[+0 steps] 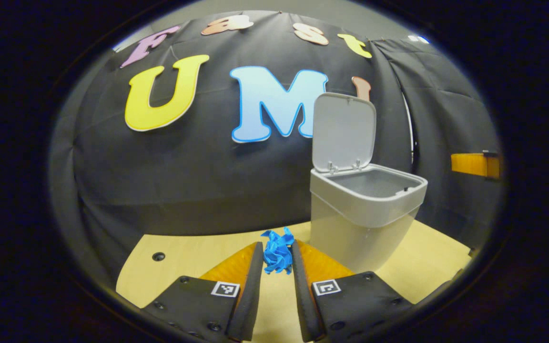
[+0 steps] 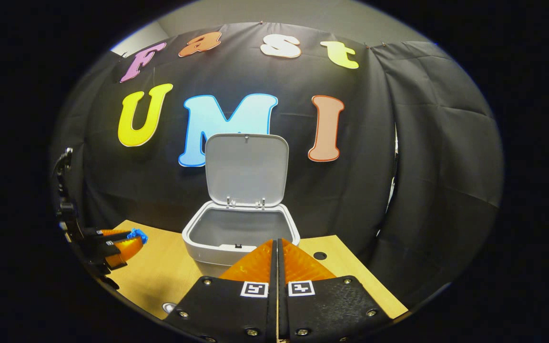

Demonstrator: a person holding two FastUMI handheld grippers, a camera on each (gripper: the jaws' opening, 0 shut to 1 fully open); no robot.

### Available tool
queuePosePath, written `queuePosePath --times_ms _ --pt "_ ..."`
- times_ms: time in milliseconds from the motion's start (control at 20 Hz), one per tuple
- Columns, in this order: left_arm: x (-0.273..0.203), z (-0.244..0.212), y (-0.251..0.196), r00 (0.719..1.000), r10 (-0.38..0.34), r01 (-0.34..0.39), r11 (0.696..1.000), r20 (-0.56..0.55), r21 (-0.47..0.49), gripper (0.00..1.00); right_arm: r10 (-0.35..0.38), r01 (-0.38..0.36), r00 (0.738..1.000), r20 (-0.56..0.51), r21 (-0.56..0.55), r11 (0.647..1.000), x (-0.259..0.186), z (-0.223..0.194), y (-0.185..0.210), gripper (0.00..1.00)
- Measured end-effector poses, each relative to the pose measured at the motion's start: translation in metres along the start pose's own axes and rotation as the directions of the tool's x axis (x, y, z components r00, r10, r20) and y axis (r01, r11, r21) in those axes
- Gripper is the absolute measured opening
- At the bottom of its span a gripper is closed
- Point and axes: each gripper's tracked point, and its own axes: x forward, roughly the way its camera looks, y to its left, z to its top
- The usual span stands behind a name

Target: Press the lid of the desktop garbage bin to open it, pick up the crumpled paper on the desktop and throw it into the bin, then pick up the pop can on the desktop and drop it into the bin, and finally close the garbage bin lid.

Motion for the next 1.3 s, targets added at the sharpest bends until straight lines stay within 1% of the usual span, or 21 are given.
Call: queuePosePath --times_ms 50,100,200,450,500,650,700,750,800,1100,1200,1300 --pt "0.004 0.011 -0.005 1.0 -0.011 0.011 1.0 0.018 0.004 0.44 -0.006 0.006 1.0 -0.001 0.002 1.0 -0.001 -0.001 -0.002 0.01" --pt "0.008 0.021 -0.011 0.999 -0.022 0.022 1.0 0.038 0.005 0.41 -0.014 0.014 1.0 -0.002 0.007 1.0 -0.002 -0.002 -0.006 0.01" --pt "0.018 0.044 -0.025 0.996 -0.05 0.05 0.999 0.072 0.009 0.44 -0.029 0.029 1.0 -0.006 0.018 0.999 -0.005 -0.005 -0.013 0.01" --pt "0.039 0.087 -0.068 0.982 -0.135 0.13 0.99 0.133 0.046 0.43 -0.078 0.078 0.997 -0.018 0.037 0.996 -0.014 -0.013 -0.032 0.01" --pt "0.043 0.102 -0.079 0.978 -0.156 0.149 0.987 0.142 0.054 0.43 -0.088 0.089 0.996 -0.02 0.041 0.995 -0.015 -0.013 -0.036 0.01" --pt "0.056 0.116 -0.107 0.965 -0.21 0.2 0.977 0.156 0.08 0.43 -0.125 0.126 0.992 -0.027 0.055 0.99 -0.021 -0.017 -0.05 0.01" --pt "0.058 0.117 -0.116 0.961 -0.228 0.216 0.973 0.157 0.085 0.39 -0.136 0.138 0.99 -0.03 0.059 0.989 -0.023 -0.019 -0.055 0.01" --pt "0.06 0.117 -0.124 0.958 -0.24 0.228 0.969 0.156 0.089 0.39 -0.147 0.148 0.989 -0.033 0.062 0.987 -0.025 -0.02 -0.059 0.01" --pt "0.062 0.118 -0.129 0.956 -0.248 0.236 0.968 0.158 0.091 0.43 -0.156 0.158 0.987 -0.036 0.063 0.985 -0.027 -0.022 -0.062 0.01" --pt "0.068 0.117 -0.142 0.951 -0.269 0.259 0.962 0.152 0.085 0.8 -0.188 0.192 0.98 -0.064 0.073 0.979 -0.036 -0.033 -0.073 0.01" --pt "0.068 0.116 -0.141 0.952 -0.267 0.257 0.963 0.148 0.082 0.96 -0.184 0.19 0.98 -0.071 0.081 0.979 -0.035 -0.035 -0.07 0.01" --pt "0.066 0.116 -0.137 0.954 -0.262 0.254 0.964 0.148 0.075 0.96 -0.175 0.181 0.982 -0.073 0.085 0.98 -0.034 -0.037 -0.064 0.01"
